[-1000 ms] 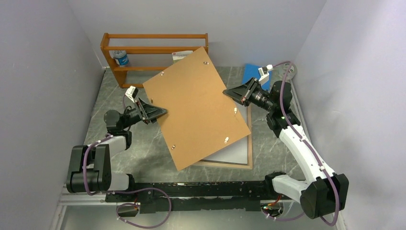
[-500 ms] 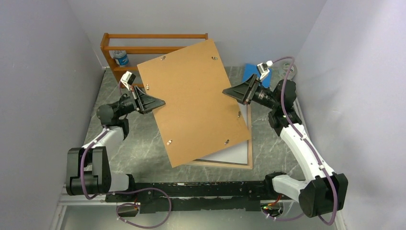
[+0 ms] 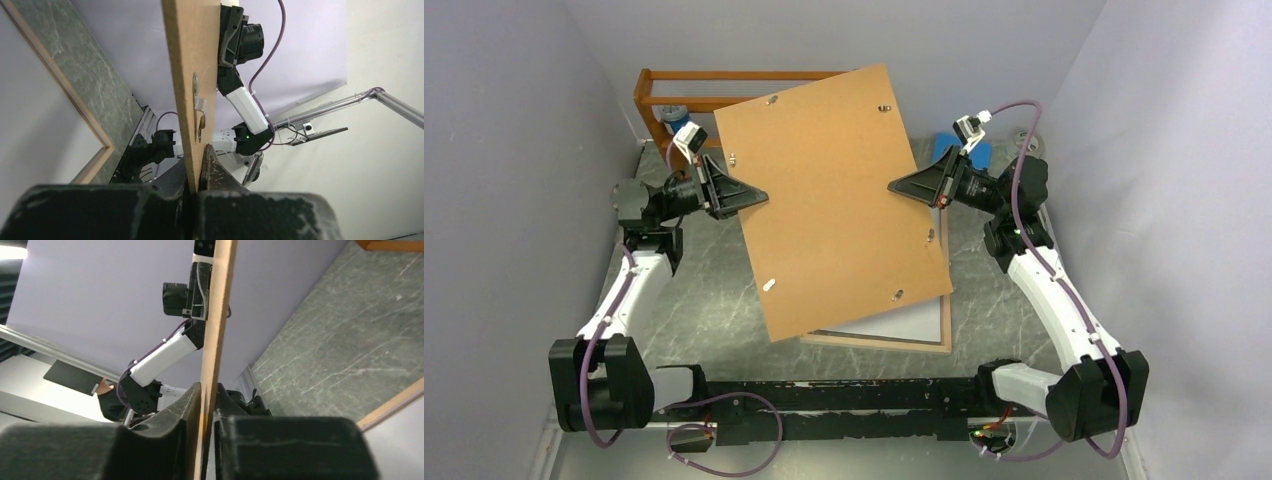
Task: Put the photo into the frame
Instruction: Turn over the photo frame item at the center of the board, then place the photo frame item in the photo frame.
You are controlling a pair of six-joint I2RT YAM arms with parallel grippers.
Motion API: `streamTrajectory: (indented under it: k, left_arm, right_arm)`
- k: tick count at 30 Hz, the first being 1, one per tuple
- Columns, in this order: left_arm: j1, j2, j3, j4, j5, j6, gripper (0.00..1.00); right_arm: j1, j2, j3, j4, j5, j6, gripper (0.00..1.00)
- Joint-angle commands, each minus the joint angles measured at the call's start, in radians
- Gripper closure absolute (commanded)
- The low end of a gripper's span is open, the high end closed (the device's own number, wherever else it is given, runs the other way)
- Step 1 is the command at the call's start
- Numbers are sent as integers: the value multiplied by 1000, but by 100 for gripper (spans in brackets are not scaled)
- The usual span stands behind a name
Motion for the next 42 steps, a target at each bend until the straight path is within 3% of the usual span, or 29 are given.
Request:
streamTrajectory:
  k: [1, 3, 5, 11, 14, 16, 22, 29, 34, 42]
  left_arm:
    - [-15, -17, 58, -207, 18, 146, 98]
    - [-16, -16, 68, -268, 16, 194, 96]
    - [-14, -21, 77, -360, 10, 269, 85]
    - [-14, -50, 151, -1024, -125, 756, 30]
    - [-14, -34, 173, -1235, -223, 920, 18]
    - [-13, -25, 161, -1278, -272, 960, 14]
    - [-14, -13, 69, -1284, -416, 1020, 11]
    - [-27, 86, -32, -1189, -482, 1038, 18]
    - [-83, 220, -39, -1142, -509, 1042, 26]
    - [-194, 431, 53, -1103, -528, 1078, 28]
  right_arm:
    - [13, 15, 20, 84, -44, 44, 90]
    - [13, 11, -1, 72, -26, 35, 100]
    - [12, -2, -27, 36, 8, 8, 100]
    - [-1, -48, -141, 2, 65, -16, 100]
    - [-14, -100, -191, -68, 88, -53, 100]
    - [-20, -133, -214, -129, 110, -87, 100]
    - [-68, -220, -304, -261, 167, -174, 100]
    - [-167, -294, -373, -372, 206, -248, 100]
    - [-240, -332, -402, -454, 238, -298, 100]
    - [-274, -345, -425, -523, 267, -377, 100]
